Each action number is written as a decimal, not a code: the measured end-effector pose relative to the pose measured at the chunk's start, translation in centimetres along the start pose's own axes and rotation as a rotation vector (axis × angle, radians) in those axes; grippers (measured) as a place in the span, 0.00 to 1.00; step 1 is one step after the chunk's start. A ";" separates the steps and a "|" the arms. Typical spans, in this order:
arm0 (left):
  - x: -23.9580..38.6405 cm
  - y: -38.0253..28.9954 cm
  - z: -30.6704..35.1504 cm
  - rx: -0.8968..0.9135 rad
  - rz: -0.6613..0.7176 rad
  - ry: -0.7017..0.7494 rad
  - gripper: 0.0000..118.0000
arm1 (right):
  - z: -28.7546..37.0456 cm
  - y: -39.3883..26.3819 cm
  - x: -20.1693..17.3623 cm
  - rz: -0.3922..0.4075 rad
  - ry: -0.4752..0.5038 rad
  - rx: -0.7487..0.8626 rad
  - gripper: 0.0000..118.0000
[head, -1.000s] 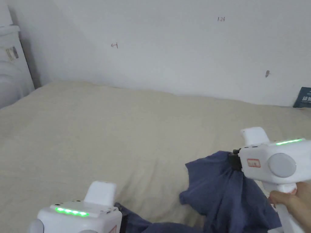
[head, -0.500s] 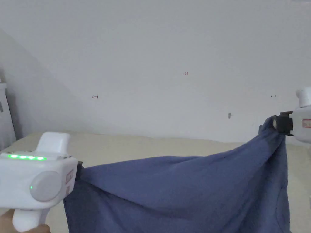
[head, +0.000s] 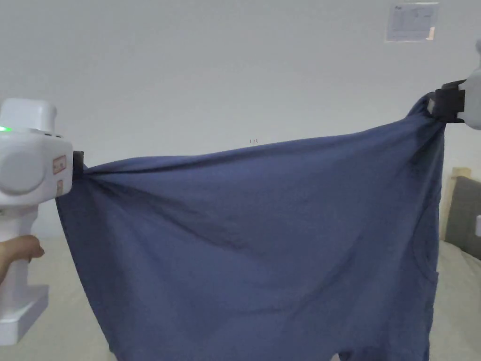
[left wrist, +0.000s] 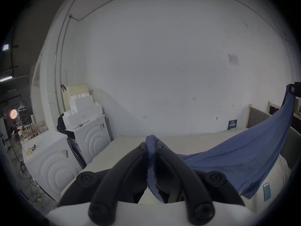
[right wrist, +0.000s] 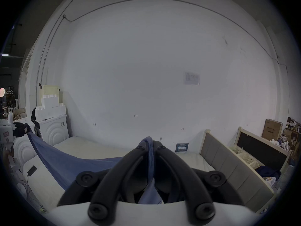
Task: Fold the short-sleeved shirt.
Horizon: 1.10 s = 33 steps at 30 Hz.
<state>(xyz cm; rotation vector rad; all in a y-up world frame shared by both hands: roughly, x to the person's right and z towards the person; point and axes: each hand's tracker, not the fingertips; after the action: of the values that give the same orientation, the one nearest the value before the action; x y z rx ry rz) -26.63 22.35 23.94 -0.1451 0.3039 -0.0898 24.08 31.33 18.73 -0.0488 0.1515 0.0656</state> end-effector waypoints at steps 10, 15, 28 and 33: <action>-2.1 7.9 1.3 0.051 0.023 0.024 0.05 | 2.5 3.2 -0.1 0.012 -0.006 0.073 0.08; -2.3 8.0 1.3 0.065 0.018 0.030 0.05 | 2.3 3.3 -0.4 0.004 -0.006 0.070 0.08; -1.0 7.9 -4.9 0.013 0.005 0.032 0.05 | -3.6 1.5 -0.7 -0.025 -0.001 -0.006 0.08; 0.5 7.7 -7.1 -0.013 0.018 0.022 0.05 | -7.8 1.0 -0.3 -0.005 -0.010 -0.033 0.08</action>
<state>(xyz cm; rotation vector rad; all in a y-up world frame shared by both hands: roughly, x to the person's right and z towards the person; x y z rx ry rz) -27.81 28.97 15.94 -0.1540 0.3277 -0.0712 22.50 31.93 10.99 -0.0816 0.1406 0.0633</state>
